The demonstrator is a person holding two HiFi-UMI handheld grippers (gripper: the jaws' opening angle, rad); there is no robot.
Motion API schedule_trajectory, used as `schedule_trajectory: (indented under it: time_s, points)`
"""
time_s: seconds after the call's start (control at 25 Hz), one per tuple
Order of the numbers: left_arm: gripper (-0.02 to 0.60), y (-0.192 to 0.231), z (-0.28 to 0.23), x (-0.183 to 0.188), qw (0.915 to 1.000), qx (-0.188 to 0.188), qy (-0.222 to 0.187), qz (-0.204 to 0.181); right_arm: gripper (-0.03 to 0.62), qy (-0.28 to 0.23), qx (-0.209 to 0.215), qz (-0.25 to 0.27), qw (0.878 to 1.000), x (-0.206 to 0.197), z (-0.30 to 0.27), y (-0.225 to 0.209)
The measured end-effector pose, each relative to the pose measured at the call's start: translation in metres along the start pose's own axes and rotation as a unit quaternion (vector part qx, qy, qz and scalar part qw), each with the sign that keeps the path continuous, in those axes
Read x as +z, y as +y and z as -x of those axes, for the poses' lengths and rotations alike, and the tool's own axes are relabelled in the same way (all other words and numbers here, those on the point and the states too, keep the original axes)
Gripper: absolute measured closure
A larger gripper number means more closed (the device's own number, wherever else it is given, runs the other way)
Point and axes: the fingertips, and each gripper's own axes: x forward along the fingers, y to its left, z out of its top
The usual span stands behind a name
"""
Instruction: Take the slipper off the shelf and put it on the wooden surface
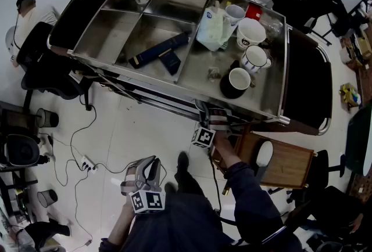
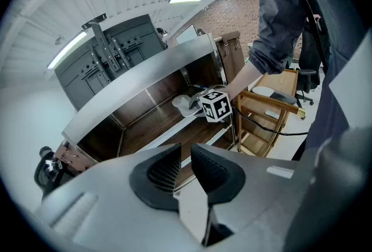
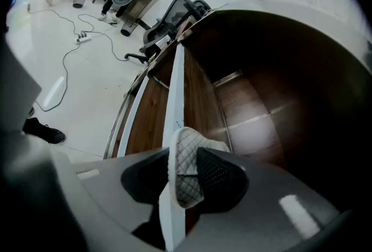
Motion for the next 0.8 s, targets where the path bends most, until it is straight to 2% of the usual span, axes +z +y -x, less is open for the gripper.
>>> schedule_trajectory:
  time_s: [0.16, 0.4, 0.6, 0.8]
  points:
    - [0.511, -0.011, 0.011, -0.005, 0.9999, 0.001, -0.012, -0.008, 0.510, -0.011, -0.042, -0.016, 0.999, 0.007, 0.029, -0.022]
    - [0.511, -0.039, 0.051, -0.013, 0.9986, 0.004, -0.047, -0.026, 0.528, -0.033, -0.089, -0.032, 0.995, 0.022, 0.130, -0.038]
    - [0.511, -0.083, 0.104, -0.029, 0.9956, 0.004, -0.087, -0.034, 0.528, -0.052, -0.122, -0.033, 0.991, 0.037, 0.256, -0.015]
    - [0.512, -0.145, 0.137, -0.035, 0.9902, -0.025, -0.119, -0.069, 0.528, -0.056, -0.146, -0.045, 0.987, 0.039, 0.395, 0.030]
